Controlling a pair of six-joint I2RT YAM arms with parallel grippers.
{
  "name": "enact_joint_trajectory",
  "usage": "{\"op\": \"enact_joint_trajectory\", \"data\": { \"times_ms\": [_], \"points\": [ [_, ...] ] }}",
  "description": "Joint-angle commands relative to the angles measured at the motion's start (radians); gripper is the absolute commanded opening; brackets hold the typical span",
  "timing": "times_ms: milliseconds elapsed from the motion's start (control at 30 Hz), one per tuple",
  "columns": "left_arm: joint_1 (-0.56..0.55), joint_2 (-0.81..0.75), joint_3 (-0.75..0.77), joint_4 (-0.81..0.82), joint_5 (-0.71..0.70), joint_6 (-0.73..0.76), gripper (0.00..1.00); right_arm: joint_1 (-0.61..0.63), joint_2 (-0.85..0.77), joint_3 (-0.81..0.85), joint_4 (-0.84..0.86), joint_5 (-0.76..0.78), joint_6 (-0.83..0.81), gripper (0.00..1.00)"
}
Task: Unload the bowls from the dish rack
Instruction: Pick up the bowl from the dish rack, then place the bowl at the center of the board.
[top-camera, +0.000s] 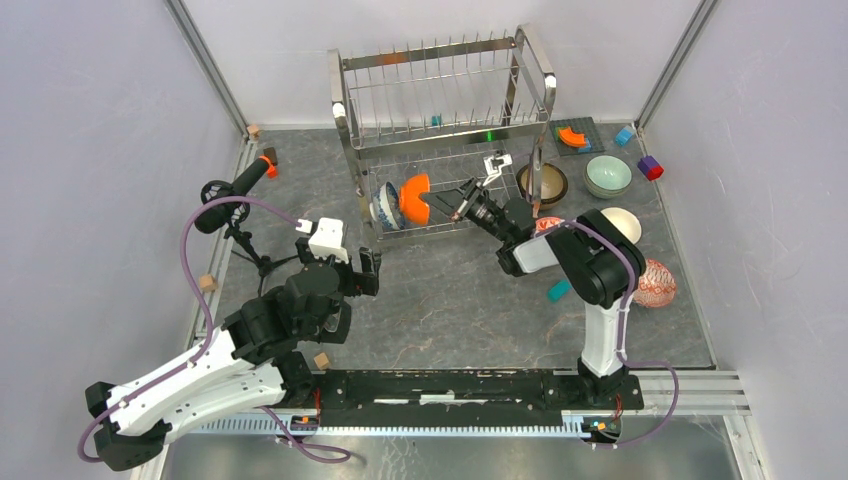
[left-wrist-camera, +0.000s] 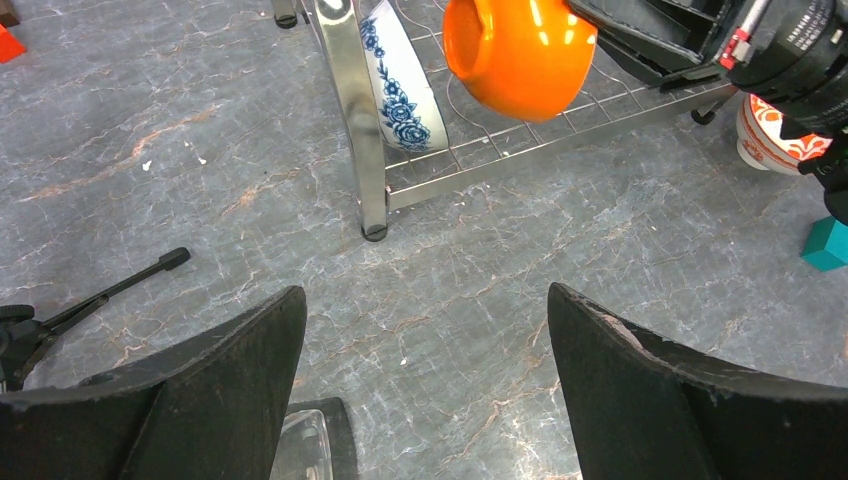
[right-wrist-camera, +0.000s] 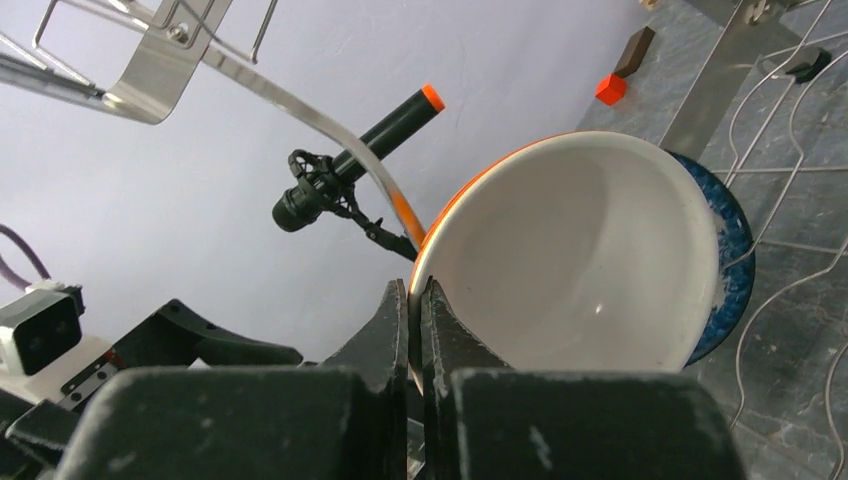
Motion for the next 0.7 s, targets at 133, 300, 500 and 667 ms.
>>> {"op": "enact_joint_trajectory", "data": {
  "times_ms": [133,300,500,667],
  "points": [
    [0.003,-0.012,0.011,0.019,-0.005,0.014,0.95,0.003,-0.21,-0.151,0.166,-0.059,-0.035,0.0],
    [0.001,-0.019,0.01,0.018,-0.019,0.012,0.95,0.002,-0.365,-0.3,0.091,-0.079,-0.118,0.0],
    [0.003,-0.043,0.007,0.017,-0.041,0.013,0.96,0.011,-0.613,-0.438,-0.133,-0.1,-0.285,0.0],
    [0.001,-0.038,0.009,0.006,-0.16,-0.036,1.0,0.064,-0.925,-0.474,-0.635,-0.025,-0.599,0.0]
  ]
}}
